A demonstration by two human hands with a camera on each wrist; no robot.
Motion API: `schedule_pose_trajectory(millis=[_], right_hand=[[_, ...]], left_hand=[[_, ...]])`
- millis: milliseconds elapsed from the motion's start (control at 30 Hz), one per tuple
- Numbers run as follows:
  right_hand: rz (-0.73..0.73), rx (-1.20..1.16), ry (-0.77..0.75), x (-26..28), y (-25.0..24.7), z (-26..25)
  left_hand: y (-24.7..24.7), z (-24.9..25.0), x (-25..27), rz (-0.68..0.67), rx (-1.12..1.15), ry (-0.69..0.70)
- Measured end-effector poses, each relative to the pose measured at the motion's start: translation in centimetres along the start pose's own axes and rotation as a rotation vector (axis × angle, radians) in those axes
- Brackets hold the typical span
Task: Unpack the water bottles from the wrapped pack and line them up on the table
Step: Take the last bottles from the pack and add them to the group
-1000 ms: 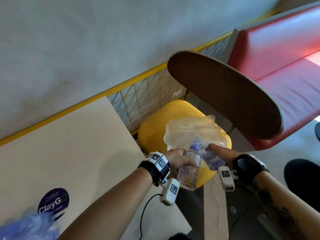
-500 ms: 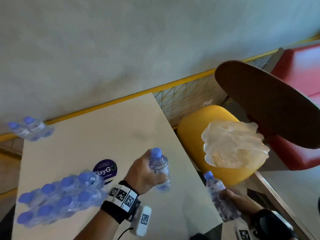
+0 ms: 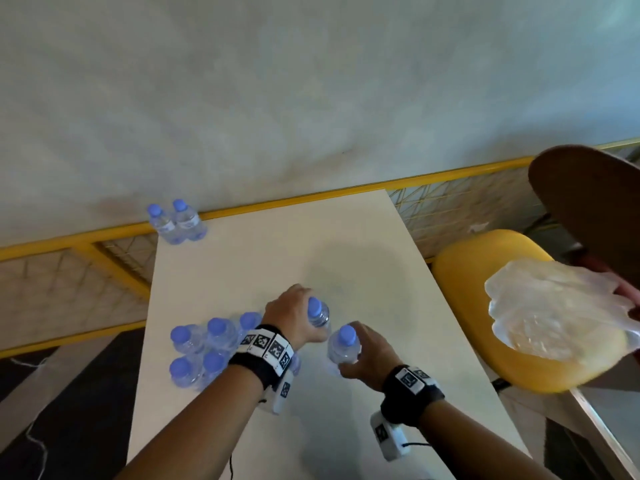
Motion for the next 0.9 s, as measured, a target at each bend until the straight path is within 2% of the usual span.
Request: schedule_pose_trajectory(millis=[167,467,733,900], right_hand=[[0.034,0.048,0.025,-2.5,3.2,-1.4],[0.065,0.025,0.054,-3.3,6.5,-0.4],[0.078,0.031,0.063,-3.9,6.6,-0.8],[0.051,0.015,0.090,-3.8,6.8,-0.3]], left_hand=[[1.0,-2.2,-1.3,-0.060,-0.146,0.021],[2.5,-3.4,-3.4,-0.160,-0.184,0.087],[1.8,-4.2,-4.4,-0.179,-0.218,0.079],[1.8,-4.2,-3.7,-0.136,-0.194,0.077]])
Point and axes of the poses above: each hand's wrist, its own x-axis away from the middle knuckle, its own y-axis out of the palm, z = x × y, the point moved 6 cm from there along -x, towards the middle knuckle, and after that the axes turned 11 degrees about -z, right-handed, at the moved point
